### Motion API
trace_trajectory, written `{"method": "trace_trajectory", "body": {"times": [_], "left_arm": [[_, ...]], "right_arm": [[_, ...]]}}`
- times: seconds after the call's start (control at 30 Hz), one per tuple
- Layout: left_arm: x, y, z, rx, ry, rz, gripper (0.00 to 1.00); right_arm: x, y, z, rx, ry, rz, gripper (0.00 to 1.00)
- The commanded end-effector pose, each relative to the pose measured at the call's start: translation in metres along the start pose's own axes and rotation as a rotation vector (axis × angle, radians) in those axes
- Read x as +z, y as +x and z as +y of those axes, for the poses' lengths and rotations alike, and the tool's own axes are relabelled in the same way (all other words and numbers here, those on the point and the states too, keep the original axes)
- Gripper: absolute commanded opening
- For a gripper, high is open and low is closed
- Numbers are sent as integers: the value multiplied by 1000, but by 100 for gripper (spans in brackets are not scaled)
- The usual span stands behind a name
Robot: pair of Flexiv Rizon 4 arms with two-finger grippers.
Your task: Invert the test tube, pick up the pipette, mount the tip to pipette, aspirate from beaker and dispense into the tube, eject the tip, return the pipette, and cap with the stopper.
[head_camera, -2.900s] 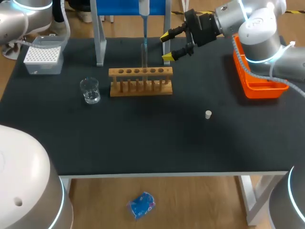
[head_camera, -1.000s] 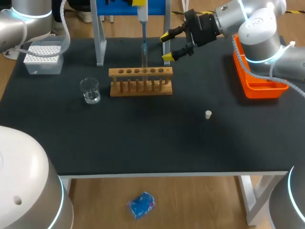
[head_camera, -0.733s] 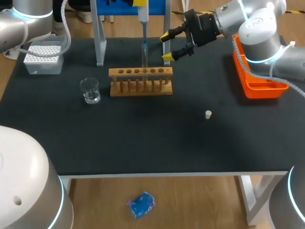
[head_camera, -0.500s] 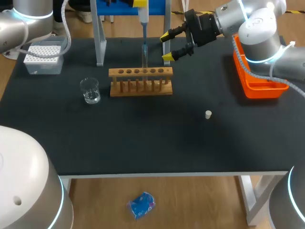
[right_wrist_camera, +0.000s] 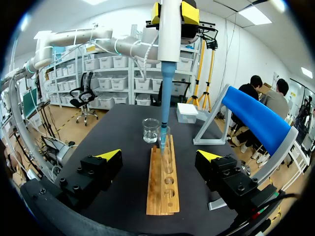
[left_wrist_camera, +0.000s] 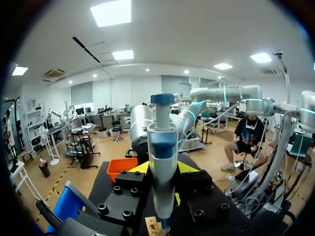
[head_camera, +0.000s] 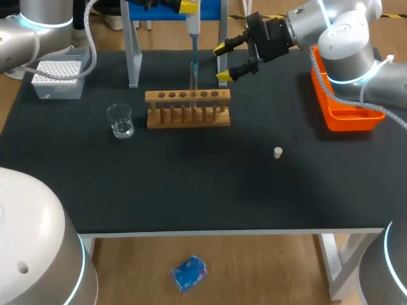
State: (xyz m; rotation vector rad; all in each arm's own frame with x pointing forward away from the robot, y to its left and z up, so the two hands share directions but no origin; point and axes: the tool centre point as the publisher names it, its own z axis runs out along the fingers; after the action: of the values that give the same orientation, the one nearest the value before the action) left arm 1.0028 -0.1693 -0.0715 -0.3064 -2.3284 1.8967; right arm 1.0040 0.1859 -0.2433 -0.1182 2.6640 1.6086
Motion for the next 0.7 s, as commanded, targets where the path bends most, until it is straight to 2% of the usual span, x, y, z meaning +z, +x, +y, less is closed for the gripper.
{"method": "trace_trajectory", "body": {"times": [0.03,0.37,0.7], "left_arm": [[1,0,1,0,3,-1,0],[-1,1,3,1,6,-11,0],[-8,-2,-9,23,-9,-14,0]], "right_arm": [[0,0,0,-1,-1,0,100],[0,0,0,-1,-1,0,100],[0,0,0,-1,-1,0,100]]}}
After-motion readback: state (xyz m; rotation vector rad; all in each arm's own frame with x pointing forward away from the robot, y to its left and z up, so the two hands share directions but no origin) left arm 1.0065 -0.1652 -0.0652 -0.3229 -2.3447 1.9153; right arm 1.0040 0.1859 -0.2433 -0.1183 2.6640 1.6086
